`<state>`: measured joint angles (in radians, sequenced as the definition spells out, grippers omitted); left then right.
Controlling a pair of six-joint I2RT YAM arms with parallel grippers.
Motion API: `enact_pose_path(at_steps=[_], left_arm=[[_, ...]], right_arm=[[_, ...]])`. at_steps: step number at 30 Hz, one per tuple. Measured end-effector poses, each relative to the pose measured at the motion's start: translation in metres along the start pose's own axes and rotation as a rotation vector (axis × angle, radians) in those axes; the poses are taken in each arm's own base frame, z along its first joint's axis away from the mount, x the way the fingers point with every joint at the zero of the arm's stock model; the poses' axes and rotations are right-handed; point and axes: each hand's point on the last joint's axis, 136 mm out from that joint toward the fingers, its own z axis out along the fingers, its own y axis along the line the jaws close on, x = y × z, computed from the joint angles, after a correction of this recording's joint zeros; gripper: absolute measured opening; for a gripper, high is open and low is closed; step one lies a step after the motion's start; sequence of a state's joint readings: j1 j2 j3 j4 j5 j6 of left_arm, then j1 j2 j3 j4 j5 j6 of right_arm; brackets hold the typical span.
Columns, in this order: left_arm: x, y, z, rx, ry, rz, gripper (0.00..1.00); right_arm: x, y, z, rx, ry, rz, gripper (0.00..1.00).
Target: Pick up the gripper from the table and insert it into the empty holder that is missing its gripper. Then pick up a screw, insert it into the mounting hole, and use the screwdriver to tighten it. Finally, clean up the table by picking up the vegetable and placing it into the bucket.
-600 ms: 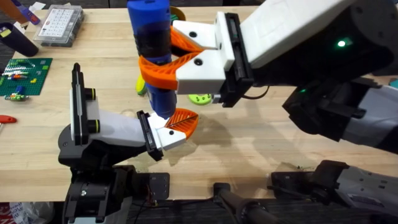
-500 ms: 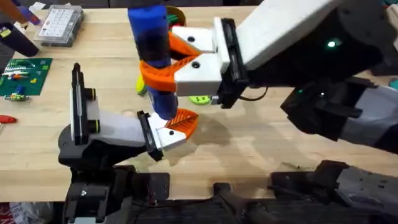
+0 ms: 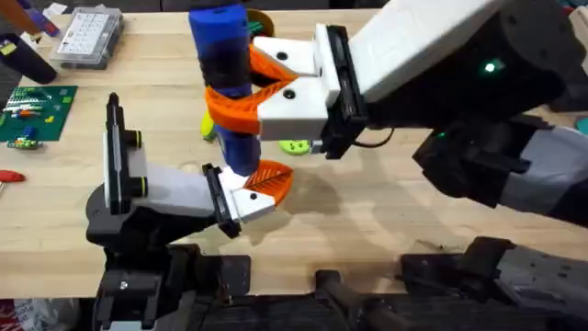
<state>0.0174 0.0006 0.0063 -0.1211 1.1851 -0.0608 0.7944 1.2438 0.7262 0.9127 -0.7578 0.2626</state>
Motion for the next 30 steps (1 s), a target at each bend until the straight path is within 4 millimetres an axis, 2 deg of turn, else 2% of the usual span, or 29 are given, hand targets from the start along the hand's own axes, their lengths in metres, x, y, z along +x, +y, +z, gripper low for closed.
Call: enact_pose_path(at_steps=[7,11,21,30], left_arm=[[0.0,0.0,0.0,0.0,0.0,0.0,0.011],[0.0,0.0,0.0,0.0,0.0,0.0,0.011],[0.0,0.0,0.0,0.0,0.0,0.0,0.011],[0.0,0.0,0.0,0.0,0.0,0.0,0.011]], right_arm=[[-0.011,0.0,0.003,-0.005,-0.018,-0.025,0.036],[-0.011,0.0,0.003,-0.005,-0.018,-0.037,0.036],[0.009,-0.007,0.012,-0.038,0.027,-0.038,0.034],[0.01,0.002,0.012,-0.092,0.035,-0.046,0.036]])
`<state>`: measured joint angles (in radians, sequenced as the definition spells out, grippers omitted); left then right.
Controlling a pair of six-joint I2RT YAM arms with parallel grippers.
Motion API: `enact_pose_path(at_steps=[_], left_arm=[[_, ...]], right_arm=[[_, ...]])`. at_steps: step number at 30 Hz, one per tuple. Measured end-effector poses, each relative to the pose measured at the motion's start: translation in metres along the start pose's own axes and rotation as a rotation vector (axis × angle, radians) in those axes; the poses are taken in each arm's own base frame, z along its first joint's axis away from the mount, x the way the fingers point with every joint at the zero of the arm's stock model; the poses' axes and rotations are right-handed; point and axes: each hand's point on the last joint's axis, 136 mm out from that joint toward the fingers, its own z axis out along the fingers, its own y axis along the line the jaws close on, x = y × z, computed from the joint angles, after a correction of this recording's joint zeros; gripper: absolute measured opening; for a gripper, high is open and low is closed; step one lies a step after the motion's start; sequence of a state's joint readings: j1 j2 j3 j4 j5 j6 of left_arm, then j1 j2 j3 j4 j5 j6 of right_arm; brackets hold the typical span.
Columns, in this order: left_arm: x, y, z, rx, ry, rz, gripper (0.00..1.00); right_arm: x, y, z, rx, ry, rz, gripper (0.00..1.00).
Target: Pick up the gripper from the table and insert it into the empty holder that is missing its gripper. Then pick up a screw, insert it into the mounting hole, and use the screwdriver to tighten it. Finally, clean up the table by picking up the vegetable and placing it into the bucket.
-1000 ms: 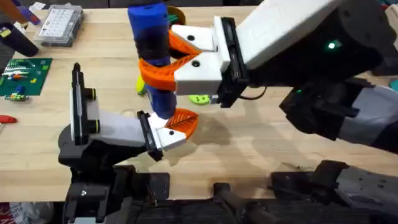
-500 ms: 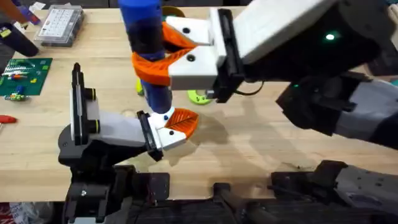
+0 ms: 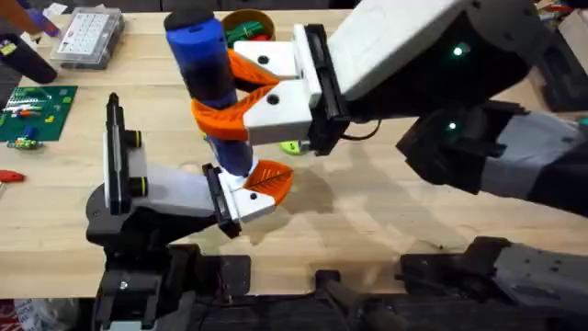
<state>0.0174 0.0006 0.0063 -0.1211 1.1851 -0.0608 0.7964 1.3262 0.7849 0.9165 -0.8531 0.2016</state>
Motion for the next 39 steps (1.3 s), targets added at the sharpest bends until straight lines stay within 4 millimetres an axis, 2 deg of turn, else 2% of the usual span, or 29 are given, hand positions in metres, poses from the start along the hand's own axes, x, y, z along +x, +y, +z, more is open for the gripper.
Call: enact_pose_path(at_steps=[12,20,39], left_arm=[[0.0,0.0,0.0,0.0,0.0,0.0,0.011],[0.0,0.0,0.0,0.0,0.0,0.0,0.011],[0.0,0.0,0.0,0.0,0.0,0.0,0.011]], right_arm=[[-0.002,0.002,0.0,-0.012,0.0,-0.004,0.036],[-0.024,0.002,0.007,-0.048,0.007,-0.006,0.034],[-0.061,0.002,0.004,-0.096,-0.023,-0.053,0.036]])
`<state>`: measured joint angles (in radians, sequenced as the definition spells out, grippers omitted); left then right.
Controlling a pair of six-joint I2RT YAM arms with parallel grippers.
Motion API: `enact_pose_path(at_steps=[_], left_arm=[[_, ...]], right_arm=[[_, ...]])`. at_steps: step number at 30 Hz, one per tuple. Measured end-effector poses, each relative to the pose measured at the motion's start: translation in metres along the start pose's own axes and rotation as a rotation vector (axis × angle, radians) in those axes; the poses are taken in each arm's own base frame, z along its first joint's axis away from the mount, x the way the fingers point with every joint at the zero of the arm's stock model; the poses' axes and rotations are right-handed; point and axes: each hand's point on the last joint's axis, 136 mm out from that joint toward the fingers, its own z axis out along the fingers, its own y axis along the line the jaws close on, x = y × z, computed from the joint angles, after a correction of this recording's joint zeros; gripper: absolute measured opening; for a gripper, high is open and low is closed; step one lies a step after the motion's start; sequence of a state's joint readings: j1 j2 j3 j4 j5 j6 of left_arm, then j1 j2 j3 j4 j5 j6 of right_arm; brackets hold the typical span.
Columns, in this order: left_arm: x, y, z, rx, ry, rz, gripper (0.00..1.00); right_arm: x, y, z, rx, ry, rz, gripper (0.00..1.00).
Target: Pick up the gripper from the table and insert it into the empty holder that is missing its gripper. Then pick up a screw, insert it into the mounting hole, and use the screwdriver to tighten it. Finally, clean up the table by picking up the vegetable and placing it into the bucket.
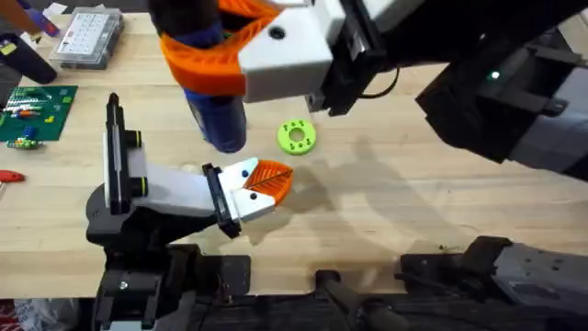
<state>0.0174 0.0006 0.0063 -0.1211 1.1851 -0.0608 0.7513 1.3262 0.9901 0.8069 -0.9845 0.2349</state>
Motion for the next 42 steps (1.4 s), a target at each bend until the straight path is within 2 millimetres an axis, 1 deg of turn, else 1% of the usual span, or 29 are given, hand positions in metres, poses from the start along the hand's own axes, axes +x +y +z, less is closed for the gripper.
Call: enact_pose_path(at_steps=[3,12,18,26,31,38,42], left_arm=[[0.0,0.0,0.0,0.0,0.0,0.0,0.011],[0.0,0.0,0.0,0.0,0.0,0.0,0.011],[0.0,0.0,0.0,0.0,0.0,0.0,0.011],[0.0,0.0,0.0,0.0,0.0,0.0,0.011],[0.0,0.0,0.0,0.0,0.0,0.0,0.011],[0.0,0.0,0.0,0.0,0.0,0.0,0.011],[0.0,0.0,0.0,0.0,0.0,0.0,0.011]], right_arm=[[-0.001,-0.001,0.001,-0.001,0.005,0.008,0.036],[0.008,-0.002,0.001,0.0,0.034,0.05,0.036],[0.017,0.003,0.002,-0.046,0.054,0.028,0.036],[0.016,0.006,0.002,-0.068,0.054,0.007,0.036],[0.014,0.008,0.0,-0.07,0.029,-0.037,0.036],[0.035,0.007,-0.005,-0.035,0.033,-0.015,0.035],[0.041,0.006,-0.006,-0.025,0.041,0.004,0.036]])
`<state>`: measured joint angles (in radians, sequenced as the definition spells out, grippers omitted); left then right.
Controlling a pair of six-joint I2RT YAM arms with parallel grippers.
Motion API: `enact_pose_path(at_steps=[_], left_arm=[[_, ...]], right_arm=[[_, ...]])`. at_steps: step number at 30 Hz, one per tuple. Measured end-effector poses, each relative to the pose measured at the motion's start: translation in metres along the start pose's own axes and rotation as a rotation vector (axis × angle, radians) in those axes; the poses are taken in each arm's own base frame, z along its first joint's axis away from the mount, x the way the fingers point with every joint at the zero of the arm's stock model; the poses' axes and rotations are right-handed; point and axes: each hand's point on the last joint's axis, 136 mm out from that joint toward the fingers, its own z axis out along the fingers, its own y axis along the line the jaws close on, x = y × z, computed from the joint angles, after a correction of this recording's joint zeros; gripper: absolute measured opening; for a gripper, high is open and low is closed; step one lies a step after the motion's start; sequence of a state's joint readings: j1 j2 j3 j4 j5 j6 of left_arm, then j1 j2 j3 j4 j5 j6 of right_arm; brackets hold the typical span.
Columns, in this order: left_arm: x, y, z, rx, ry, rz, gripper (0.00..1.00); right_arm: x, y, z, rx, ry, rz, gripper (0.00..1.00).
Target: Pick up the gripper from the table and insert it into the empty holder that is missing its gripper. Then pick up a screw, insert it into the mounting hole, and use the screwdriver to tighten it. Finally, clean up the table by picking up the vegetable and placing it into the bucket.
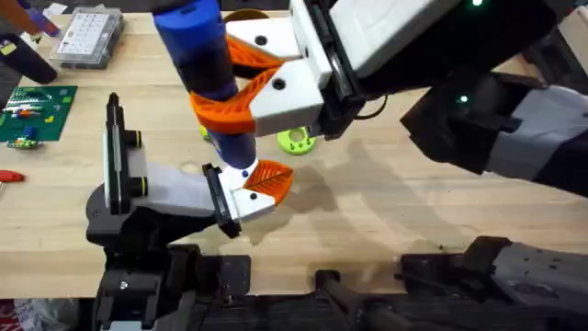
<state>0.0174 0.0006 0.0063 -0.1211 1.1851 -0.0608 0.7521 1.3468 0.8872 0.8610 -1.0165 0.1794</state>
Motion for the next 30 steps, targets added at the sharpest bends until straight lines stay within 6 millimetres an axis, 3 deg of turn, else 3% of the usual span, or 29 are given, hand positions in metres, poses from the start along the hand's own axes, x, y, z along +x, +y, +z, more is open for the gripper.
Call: enact_pose_path(at_steps=[14,30], left_arm=[[0.0,0.0,0.0,0.0,0.0,0.0,0.011],[0.0,0.0,0.0,0.0,0.0,0.0,0.011]], right_arm=[[0.017,-0.004,0.009,0.0,0.018,0.044,0.035],[0.018,-0.004,0.01,0.0,0.017,0.045,0.036]])
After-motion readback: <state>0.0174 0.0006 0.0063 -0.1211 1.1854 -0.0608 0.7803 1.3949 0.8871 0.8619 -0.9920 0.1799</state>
